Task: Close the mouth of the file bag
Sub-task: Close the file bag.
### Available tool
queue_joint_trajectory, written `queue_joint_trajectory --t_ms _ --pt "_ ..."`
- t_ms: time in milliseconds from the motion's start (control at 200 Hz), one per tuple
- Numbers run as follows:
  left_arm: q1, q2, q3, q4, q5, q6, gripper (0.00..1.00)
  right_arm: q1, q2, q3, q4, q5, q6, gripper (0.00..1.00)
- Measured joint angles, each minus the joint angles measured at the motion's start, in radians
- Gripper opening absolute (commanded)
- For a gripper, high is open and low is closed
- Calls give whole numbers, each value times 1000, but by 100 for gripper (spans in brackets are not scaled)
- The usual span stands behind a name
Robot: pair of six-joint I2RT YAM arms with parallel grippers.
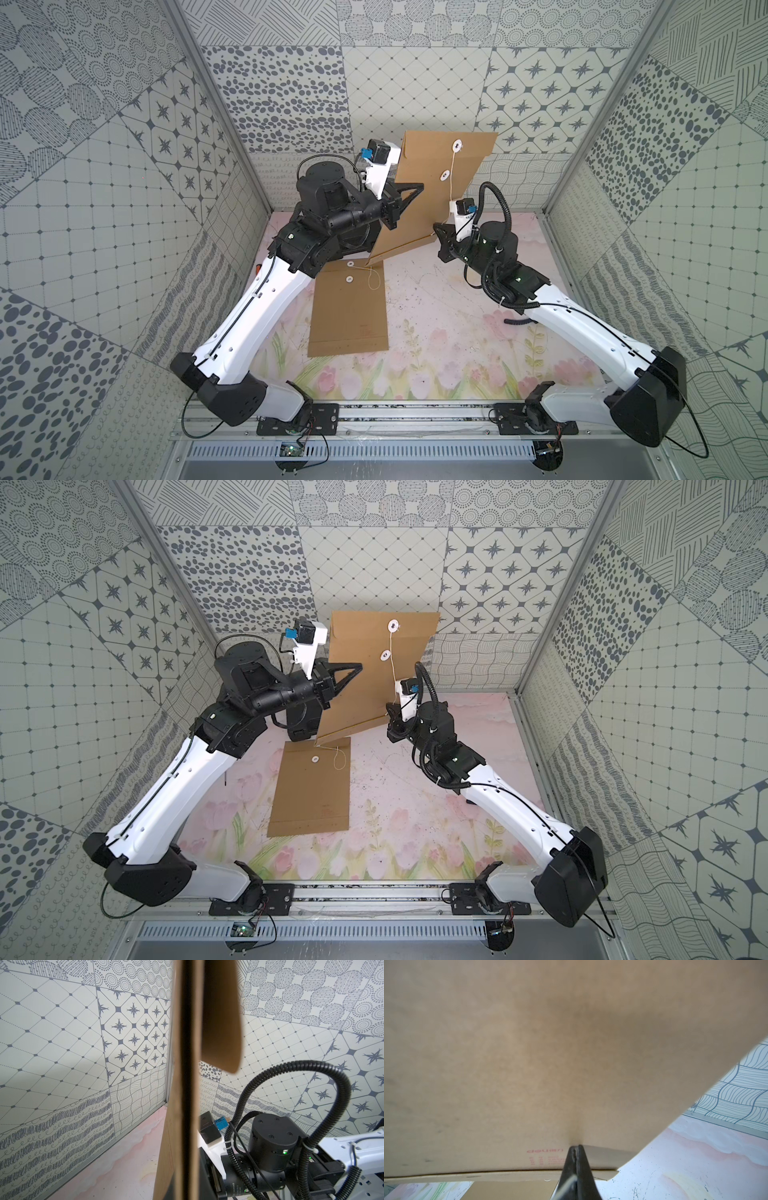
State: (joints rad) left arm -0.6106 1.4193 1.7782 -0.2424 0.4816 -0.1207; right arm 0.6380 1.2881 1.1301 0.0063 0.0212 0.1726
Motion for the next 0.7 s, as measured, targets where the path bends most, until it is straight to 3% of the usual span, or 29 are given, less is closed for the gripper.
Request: queue_joint_trajectory --t_ms 365,700 --pt "0 -3 -32 2 -99 -3 0 35 -76 -6 -148 -61 12 0" --pt "0 -3 -125 13 -82 -3 0 204 9 203 -405 -110 -30 0"
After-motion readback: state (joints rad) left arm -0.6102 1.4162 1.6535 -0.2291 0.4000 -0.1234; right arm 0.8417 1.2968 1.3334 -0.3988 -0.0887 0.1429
